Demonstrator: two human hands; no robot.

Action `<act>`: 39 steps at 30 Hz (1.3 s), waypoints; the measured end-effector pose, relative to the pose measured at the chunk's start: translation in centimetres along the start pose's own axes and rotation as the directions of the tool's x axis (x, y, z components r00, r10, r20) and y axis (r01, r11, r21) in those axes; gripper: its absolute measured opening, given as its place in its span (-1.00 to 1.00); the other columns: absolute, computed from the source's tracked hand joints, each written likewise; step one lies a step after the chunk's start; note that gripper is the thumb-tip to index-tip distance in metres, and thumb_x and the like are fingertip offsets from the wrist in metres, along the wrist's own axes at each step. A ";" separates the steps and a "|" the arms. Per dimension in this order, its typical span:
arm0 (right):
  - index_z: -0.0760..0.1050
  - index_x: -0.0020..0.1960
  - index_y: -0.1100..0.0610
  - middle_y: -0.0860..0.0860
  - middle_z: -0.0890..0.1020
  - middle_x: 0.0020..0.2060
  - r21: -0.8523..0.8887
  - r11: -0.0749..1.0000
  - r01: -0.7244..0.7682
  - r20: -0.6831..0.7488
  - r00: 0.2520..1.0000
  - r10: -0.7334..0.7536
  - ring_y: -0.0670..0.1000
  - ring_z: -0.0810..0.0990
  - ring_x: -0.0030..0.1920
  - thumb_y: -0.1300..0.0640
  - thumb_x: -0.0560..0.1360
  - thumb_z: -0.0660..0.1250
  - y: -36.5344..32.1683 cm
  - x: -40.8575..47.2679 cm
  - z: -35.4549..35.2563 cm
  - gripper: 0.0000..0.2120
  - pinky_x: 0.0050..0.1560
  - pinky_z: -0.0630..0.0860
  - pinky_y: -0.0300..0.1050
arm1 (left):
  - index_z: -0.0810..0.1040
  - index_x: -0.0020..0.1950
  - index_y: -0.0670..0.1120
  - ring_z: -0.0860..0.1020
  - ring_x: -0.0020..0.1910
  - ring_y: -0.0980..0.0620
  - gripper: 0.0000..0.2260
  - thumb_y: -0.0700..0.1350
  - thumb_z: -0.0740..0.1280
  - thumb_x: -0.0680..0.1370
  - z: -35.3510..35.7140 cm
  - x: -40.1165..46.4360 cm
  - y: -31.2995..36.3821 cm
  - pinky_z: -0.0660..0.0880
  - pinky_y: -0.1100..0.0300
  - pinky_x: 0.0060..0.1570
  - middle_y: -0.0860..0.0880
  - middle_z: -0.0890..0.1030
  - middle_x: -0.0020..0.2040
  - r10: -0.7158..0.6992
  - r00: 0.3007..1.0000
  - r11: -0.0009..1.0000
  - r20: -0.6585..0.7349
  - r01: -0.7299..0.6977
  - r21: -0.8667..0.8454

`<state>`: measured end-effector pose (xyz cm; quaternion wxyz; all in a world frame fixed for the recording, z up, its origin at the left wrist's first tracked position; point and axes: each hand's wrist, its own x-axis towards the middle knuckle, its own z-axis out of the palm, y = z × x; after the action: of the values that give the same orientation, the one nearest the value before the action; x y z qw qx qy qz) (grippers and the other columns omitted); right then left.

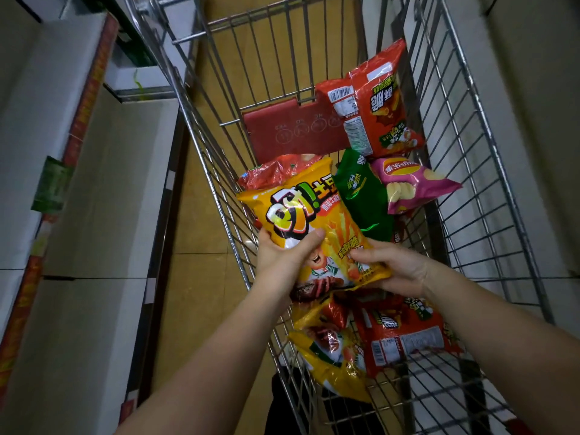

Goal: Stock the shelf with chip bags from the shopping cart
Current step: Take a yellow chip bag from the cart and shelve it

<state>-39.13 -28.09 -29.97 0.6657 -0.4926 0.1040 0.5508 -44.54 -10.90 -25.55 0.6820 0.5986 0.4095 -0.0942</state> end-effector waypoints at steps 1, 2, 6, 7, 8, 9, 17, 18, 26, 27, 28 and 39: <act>0.44 0.27 0.08 0.05 0.67 0.01 -0.091 0.996 0.014 -0.037 0.999 -0.018 0.05 0.65 0.01 0.14 0.29 0.50 -0.4 0.1 0.3 -0.43 0.08 0.56 -0.03 | 0.35 0.29 -0.06 0.61 0.08 -0.08 -0.39 -0.12 0.56 0.33 0.0 0.1 0.4 0.55 -0.08 0.12 -0.02 0.60 0.13 0.053 0.997 0.998 -0.051 -0.051 0.045; 0.41 0.32 0.09 0.03 0.66 0.02 -0.178 0.983 0.044 -0.103 0.993 -0.063 0.06 0.62 0.05 0.14 0.34 0.43 -0.8 0.4 0.6 -0.45 0.17 0.50 0.01 | 0.33 0.27 -0.04 0.60 0.10 -0.06 -0.39 -0.11 0.56 0.34 0.0 0.2 0.9 0.53 -0.08 0.15 0.01 0.58 0.12 0.117 0.988 0.990 -0.098 -0.108 0.095; 0.38 0.35 0.11 0.06 0.53 0.17 -0.526 0.833 0.170 -0.490 0.740 -0.461 0.04 0.51 0.18 0.18 0.48 0.37 -2.4 1.8 1.0 -0.55 0.19 0.43 -0.09 | 0.23 0.43 -0.07 0.52 0.19 -0.01 -0.26 -0.06 0.55 0.36 -0.5 1.0 2.3 0.45 -0.05 0.25 0.03 0.52 0.20 0.302 0.930 0.943 -0.210 -0.260 0.207; 0.36 0.37 0.10 0.08 0.50 0.22 -0.606 0.783 0.142 -0.515 0.680 -0.522 0.04 0.49 0.21 0.17 0.48 0.37 -2.7 2.2 1.0 -0.52 0.17 0.42 -0.12 | 0.19 0.45 -0.07 0.50 0.21 -0.01 -0.23 -0.06 0.54 0.37 -0.6 1.1 2.4 0.43 -0.02 0.26 0.02 0.51 0.22 0.315 0.926 0.936 -0.209 -0.267 0.229; 0.32 0.40 0.10 0.09 0.46 0.27 -0.670 0.736 0.094 -0.510 0.663 -0.548 0.05 0.46 0.25 0.15 0.48 0.37 -2.8 2.7 1.0 -0.49 0.19 0.40 -0.10 | 0.17 0.47 -0.08 0.49 0.21 0.02 -0.22 -0.07 0.53 0.38 -0.6 1.1 2.4 0.41 0.03 0.26 0.04 0.49 0.22 0.323 0.926 0.928 -0.198 -0.269 0.257; 0.27 0.43 0.09 0.10 0.42 0.32 -0.723 0.690 0.030 -0.492 0.679 -0.545 0.07 0.42 0.30 0.14 0.48 0.36 -2.7 3.2 0.9 -0.44 0.23 0.38 -0.07 | 0.16 0.47 -0.08 0.47 0.19 0.05 -0.22 -0.08 0.53 0.39 -0.6 1.1 2.2 0.39 0.09 0.23 0.06 0.48 0.19 0.326 0.928 0.921 -0.182 -0.268 0.284; -0.15 0.54 0.08 0.09 -0.07 0.53 -0.875 0.376 -0.305 -0.464 0.752 -0.469 0.11 -0.04 0.52 -0.03 0.47 0.37 -1.9 7.5 1.2 -0.13 0.46 0.05 0.08 | 0.11 0.51 -0.07 0.48 0.28 -0.06 -0.18 -0.06 0.52 0.39 -0.3 2.0 0.6 0.42 -0.07 0.28 -0.03 0.49 0.31 0.274 0.945 0.915 -0.181 -0.198 0.351; -0.17 0.54 0.09 0.10 -0.09 0.53 -0.868 0.374 -0.328 -0.481 0.744 -0.464 0.11 -0.07 0.52 -0.07 0.47 0.37 -2.3 7.9 1.1 -0.10 0.46 0.02 0.09 | 0.11 0.51 -0.06 0.48 0.28 -0.08 -0.17 -0.05 0.53 0.39 -0.3 2.2 0.4 0.42 -0.10 0.27 -0.03 0.48 0.31 0.265 0.947 0.916 -0.184 -0.187 0.356; -0.23 0.53 0.11 0.10 -0.14 0.53 -0.853 0.324 -0.410 -0.522 0.693 -0.497 0.09 -0.12 0.53 -0.21 0.43 0.35 -3.7 10.3 -1.1 -0.02 0.47 -0.10 0.08 | 0.10 0.51 -0.09 0.50 0.26 -0.10 -0.14 -0.07 0.54 0.36 -0.3 2.8 -1.0 0.44 -0.14 0.26 -0.05 0.49 0.31 0.153 0.968 0.951 -0.201 -0.089 0.297; -0.23 0.53 0.11 0.09 -0.14 0.53 -0.849 0.318 -0.422 -0.528 0.686 -0.501 0.09 -0.11 0.53 -0.16 0.44 0.37 -3.7 10.4 -1.3 -0.02 0.47 -0.08 0.07 | 0.10 0.51 -0.09 0.50 0.26 -0.10 -0.15 -0.08 0.54 0.37 -0.3 2.9 -1.0 0.44 -0.14 0.26 -0.05 0.49 0.31 0.150 0.967 0.953 -0.206 -0.085 0.292; -0.22 0.53 0.11 0.10 -0.13 0.53 -0.849 0.298 -0.436 -0.528 0.678 -0.512 0.10 -0.10 0.53 -0.06 0.45 0.39 -3.7 10.5 -1.3 -0.05 0.47 -0.06 0.07 | 0.10 0.51 -0.09 0.50 0.26 -0.10 -0.15 -0.08 0.54 0.37 -0.2 3.0 -1.0 0.44 -0.14 0.26 -0.05 0.49 0.31 0.147 0.967 0.954 -0.210 -0.083 0.287; 0.07 0.51 0.14 0.15 0.35 0.38 -0.906 0.367 -0.209 -0.416 0.592 -0.690 0.16 0.34 0.36 0.27 0.48 0.32 -4.5 6.9 -0.5 -0.30 0.35 0.29 0.01 | 0.07 0.52 -0.09 0.49 0.27 -0.10 -0.14 -0.08 0.53 0.38 0.2 1.2 -0.8 0.43 -0.13 0.28 -0.05 0.48 0.32 0.128 0.971 0.963 -0.200 -0.074 0.259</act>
<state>-32.58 -23.71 -32.43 0.2594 -0.9566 -0.0256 0.1300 -44.11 -10.88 -26.96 0.5567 0.7066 0.4345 -0.0446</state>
